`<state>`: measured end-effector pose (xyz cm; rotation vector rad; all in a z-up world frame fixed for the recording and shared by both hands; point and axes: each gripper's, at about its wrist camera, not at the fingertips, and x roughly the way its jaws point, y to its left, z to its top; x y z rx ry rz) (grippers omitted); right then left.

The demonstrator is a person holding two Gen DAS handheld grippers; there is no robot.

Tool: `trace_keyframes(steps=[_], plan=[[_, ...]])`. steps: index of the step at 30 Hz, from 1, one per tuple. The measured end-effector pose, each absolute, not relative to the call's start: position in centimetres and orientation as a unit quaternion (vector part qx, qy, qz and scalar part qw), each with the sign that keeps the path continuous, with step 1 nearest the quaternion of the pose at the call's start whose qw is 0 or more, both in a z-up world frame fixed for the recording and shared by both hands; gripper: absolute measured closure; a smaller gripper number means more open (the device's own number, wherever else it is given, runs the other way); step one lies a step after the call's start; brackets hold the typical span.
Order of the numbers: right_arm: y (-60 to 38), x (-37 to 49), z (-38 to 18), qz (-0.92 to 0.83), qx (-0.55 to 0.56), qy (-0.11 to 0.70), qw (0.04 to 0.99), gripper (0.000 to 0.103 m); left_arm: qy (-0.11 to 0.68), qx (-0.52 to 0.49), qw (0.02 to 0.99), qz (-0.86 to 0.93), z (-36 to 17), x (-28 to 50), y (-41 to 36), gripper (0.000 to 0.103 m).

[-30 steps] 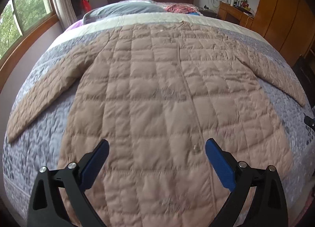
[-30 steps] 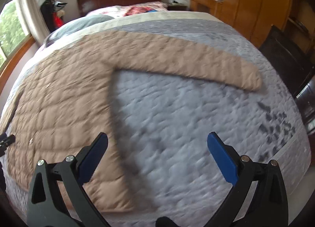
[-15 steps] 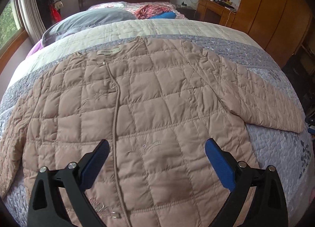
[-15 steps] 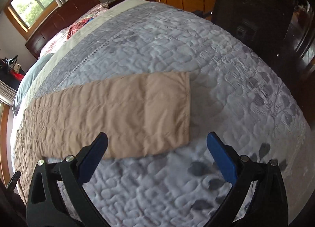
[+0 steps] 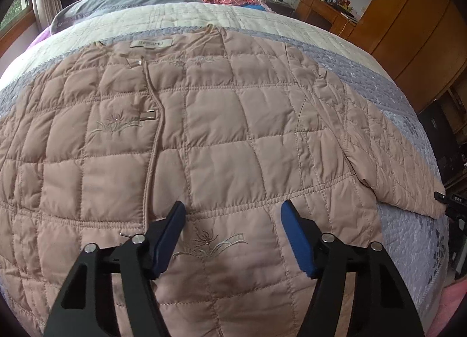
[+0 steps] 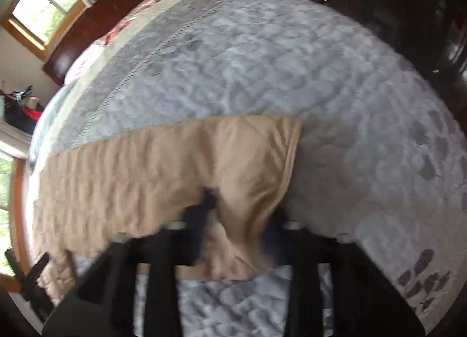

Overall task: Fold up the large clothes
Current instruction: 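Grasp the sleeve cuff nearest the right gripper with the right gripper, then lift the sleeve and fold it across the coat body, then open the right gripper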

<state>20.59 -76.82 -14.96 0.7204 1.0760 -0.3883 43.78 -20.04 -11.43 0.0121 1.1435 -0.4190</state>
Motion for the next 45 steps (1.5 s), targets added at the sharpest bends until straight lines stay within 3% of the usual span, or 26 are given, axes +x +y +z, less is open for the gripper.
trace_keyframes(steps=[3,11,17,22,29,37,40,42,45], plan=[[-76.0,20.7,-13.8,-0.161,0.320,0.479,0.802,0.096,0.535,-0.004,0.820,-0.203,-11.4,43.8,-19.4,0.044],[-76.2,20.0,-14.9,-0.206,0.337,0.486,0.780,0.098,0.534,-0.016,0.818,-0.213,-12.0,43.8,-17.6,0.045],[-70.7,20.7,-6.9,-0.106,0.338,0.406,0.842,0.098,0.522,-0.024,0.825,-0.215,-10.3,43.2,-16.2,0.045],[-61.1,26.2,-2.4,-0.028,0.253,0.418,0.872,0.098,0.510,-0.023,0.837,-0.200,-9.1,43.3,-14.0,0.045],[-47.2,34.3,-3.0,0.062,0.169,0.460,0.870,0.098,0.509,-0.025,0.845,-0.163,-9.1,44.2,-10.4,0.045],[-40.0,39.8,-7.7,0.099,0.144,0.503,0.847,0.098,0.510,-0.023,0.847,-0.147,-9.6,44.8,-8.1,0.045],[-38.8,40.6,-9.6,0.116,0.145,0.521,0.833,0.090,0.513,-0.028,0.845,-0.150,-9.9,45.0,-8.1,0.045],[-38.4,40.6,-10.0,0.137,0.160,0.525,0.825,0.077,0.516,-0.032,0.841,-0.158,-10.1,44.9,-8.3,0.044],[-39.0,39.2,-9.0,0.183,0.180,0.510,0.821,0.066,0.521,-0.043,0.833,-0.181,-10.0,44.7,-9.0,0.043]])
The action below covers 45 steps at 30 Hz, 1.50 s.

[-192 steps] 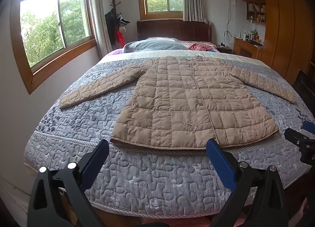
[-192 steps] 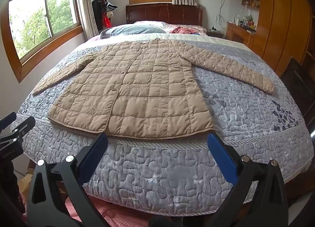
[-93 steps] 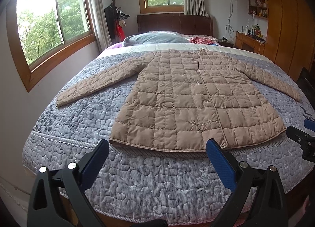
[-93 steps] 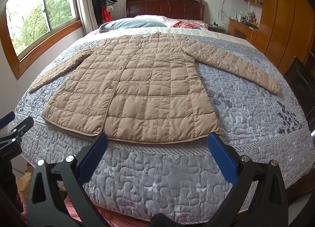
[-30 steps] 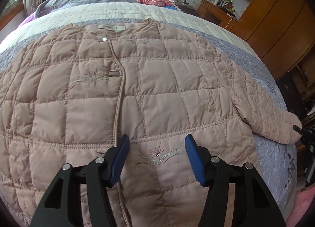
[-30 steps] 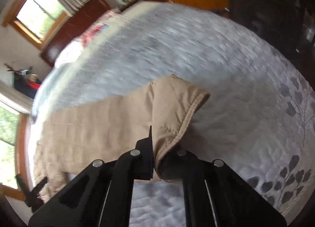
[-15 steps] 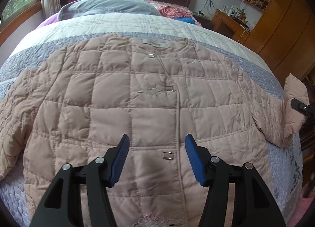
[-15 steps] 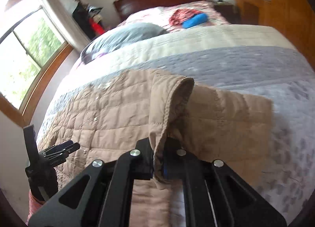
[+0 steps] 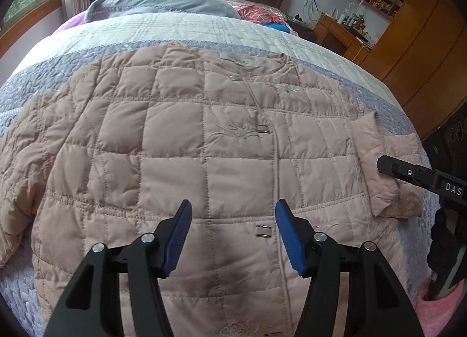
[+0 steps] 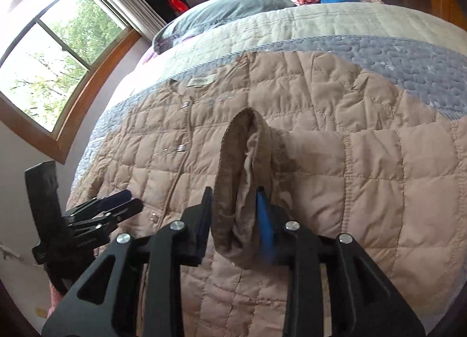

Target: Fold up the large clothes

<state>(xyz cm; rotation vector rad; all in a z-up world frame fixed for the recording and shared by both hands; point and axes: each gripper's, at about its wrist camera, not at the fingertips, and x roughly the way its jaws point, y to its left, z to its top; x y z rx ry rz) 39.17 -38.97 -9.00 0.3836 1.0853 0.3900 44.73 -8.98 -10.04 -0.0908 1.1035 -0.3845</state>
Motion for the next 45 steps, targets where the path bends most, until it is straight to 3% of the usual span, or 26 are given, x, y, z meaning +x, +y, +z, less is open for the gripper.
trace_keyframes(steps=[9,14,16,18,21,27,35,45], plan=[[-48.3,32.0,-5.6,0.074,0.177,0.469,0.862,0.065,0.538,-0.069,0.795,-0.272,-9.7,44.6,-16.8,0.034],[-53.4,29.2,-6.4,0.019,0.203,0.470,0.859,0.065,0.559,-0.067,0.773,-0.291,-10.8,45.5,-21.9,0.036],[-54.2,28.4,-7.1,-0.001,0.198,0.474,0.858,0.065,0.561,-0.061,0.775,-0.283,-11.1,45.7,-23.2,0.048],[-54.8,27.9,-7.6,-0.011,0.200,0.474,0.857,0.065,0.559,-0.052,0.781,-0.274,-11.1,45.8,-23.7,0.087],[-55.0,27.6,-8.2,-0.012,0.215,0.470,0.856,0.065,0.542,-0.067,0.789,-0.284,-10.0,45.5,-22.3,0.095],[-54.4,28.4,-8.9,0.014,0.224,0.474,0.852,0.065,0.479,-0.081,0.835,-0.258,-6.1,44.5,-15.3,0.097],[-48.9,32.3,-9.3,0.070,0.206,0.495,0.841,0.065,0.451,-0.077,0.871,-0.177,-4.3,45.6,-5.6,0.097],[-44.1,36.0,-12.2,0.043,0.133,0.543,0.828,0.068,0.512,-0.054,0.848,-0.121,-11.6,47.6,-0.8,0.095]])
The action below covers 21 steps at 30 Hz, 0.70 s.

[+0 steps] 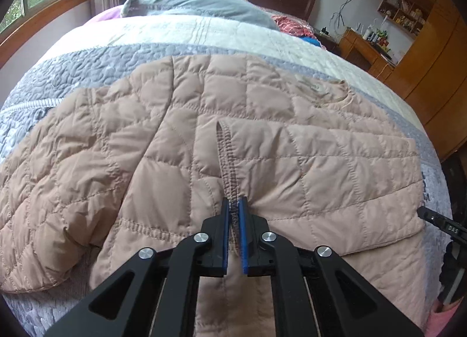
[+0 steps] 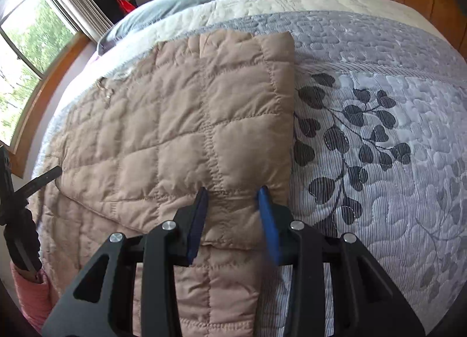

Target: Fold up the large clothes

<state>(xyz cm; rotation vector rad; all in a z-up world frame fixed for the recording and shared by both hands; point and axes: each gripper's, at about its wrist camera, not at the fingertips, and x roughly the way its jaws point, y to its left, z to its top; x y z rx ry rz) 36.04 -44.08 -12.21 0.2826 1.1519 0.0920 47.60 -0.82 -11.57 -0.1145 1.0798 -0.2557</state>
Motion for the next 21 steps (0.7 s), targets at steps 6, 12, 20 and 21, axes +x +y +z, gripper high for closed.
trace_keyframes(steps=[6,12,20,21], plan=[[-42.9,36.0,-12.8,0.028,0.096,0.547,0.831,0.068,0.505,-0.053,0.853,-0.123,-12.4,47.5,-0.7,0.094],[-43.8,36.2,-8.5,0.054,0.122,0.515,0.847,0.065,0.462,-0.061,0.882,-0.077,-7.9,46.5,0.5,0.072],[-41.3,43.3,-7.6,0.058,0.118,0.517,0.846,0.065,0.493,-0.046,0.855,-0.154,-7.3,49.6,-7.1,0.071],[-41.2,44.2,-8.1,0.053,0.118,0.521,0.844,0.065,0.502,-0.044,0.851,-0.152,-8.0,50.0,-7.8,0.071]])
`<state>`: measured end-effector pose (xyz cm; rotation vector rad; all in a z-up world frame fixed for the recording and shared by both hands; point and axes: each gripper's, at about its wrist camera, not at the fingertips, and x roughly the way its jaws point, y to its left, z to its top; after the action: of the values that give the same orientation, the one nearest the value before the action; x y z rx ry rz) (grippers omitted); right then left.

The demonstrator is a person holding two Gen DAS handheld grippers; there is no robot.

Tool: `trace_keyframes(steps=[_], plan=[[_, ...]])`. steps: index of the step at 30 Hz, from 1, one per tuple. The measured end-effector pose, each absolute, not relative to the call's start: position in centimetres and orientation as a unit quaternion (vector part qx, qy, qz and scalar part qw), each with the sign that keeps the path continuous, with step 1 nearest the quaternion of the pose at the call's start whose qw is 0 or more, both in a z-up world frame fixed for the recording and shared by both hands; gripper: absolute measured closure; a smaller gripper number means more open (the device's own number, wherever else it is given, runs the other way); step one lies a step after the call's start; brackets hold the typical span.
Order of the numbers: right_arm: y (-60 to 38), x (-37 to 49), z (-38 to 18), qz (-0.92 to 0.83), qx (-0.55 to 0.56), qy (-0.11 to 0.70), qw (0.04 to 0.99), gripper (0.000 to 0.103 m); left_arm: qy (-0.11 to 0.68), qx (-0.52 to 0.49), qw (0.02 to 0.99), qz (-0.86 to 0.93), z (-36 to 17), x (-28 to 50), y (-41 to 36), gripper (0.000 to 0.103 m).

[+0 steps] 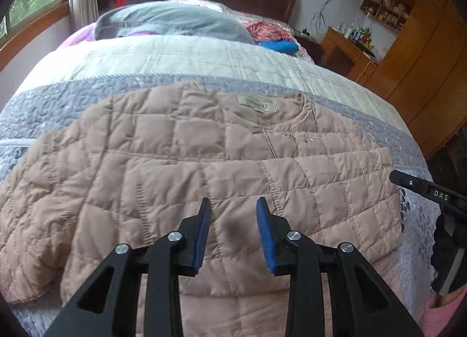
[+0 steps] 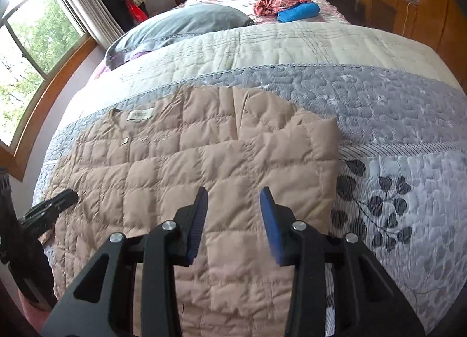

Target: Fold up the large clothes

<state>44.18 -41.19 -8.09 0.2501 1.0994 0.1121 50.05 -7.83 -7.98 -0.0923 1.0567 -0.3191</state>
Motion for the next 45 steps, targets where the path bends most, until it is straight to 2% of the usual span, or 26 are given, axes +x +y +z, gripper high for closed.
trace_keyframes(steps=[4,7,11,17,25,32,34,35,36,39,41,45], plan=[[-41.8,47.1,-11.0,0.035,0.134,0.545,0.827,0.068,0.524,-0.023,0.841,-0.132,-11.2,52.4,-9.1,0.071],[-42.5,47.9,-13.1,0.041,0.157,0.562,0.811,0.068,0.522,-0.024,0.841,-0.138,-11.7,52.8,-9.1,0.070],[-42.5,46.4,-11.6,0.052,0.157,0.548,0.820,0.066,0.510,-0.018,0.850,-0.130,-10.1,51.8,-8.5,0.071],[-40.1,40.2,-8.4,0.113,0.143,0.532,0.827,0.066,0.471,0.006,0.867,-0.164,-6.9,45.8,-8.9,0.069],[-37.6,37.1,-12.4,0.107,0.115,0.575,0.803,0.068,0.512,0.020,0.844,-0.157,-12.2,45.6,-9.1,0.069],[-38.5,37.2,-12.6,0.115,0.141,0.571,0.800,0.068,0.505,0.014,0.848,-0.158,-11.6,45.3,-9.0,0.069],[-39.1,36.2,-11.3,0.135,0.156,0.553,0.807,0.062,0.510,-0.014,0.845,-0.162,-10.4,44.8,-7.7,0.068],[-39.4,35.6,-10.5,0.149,0.168,0.540,0.811,0.059,0.504,-0.026,0.847,-0.167,-9.5,44.3,-6.8,0.063],[-39.9,34.9,-9.7,0.159,0.178,0.529,0.815,0.056,0.494,-0.034,0.852,-0.170,-8.5,43.6,-5.7,0.053],[-41.3,32.8,-7.8,0.154,0.172,0.508,0.830,0.051,0.469,-0.045,0.869,-0.156,-6.2,41.4,-1.8,0.038],[-42.2,31.4,-7.2,0.146,0.169,0.503,0.835,0.049,0.463,-0.059,0.874,-0.136,-5.5,40.1,1.7,0.034],[-42.6,29.2,-7.4,0.136,0.151,0.505,0.839,0.048,0.467,-0.108,0.876,-0.054,-6.0,37.5,10.6,0.033]])
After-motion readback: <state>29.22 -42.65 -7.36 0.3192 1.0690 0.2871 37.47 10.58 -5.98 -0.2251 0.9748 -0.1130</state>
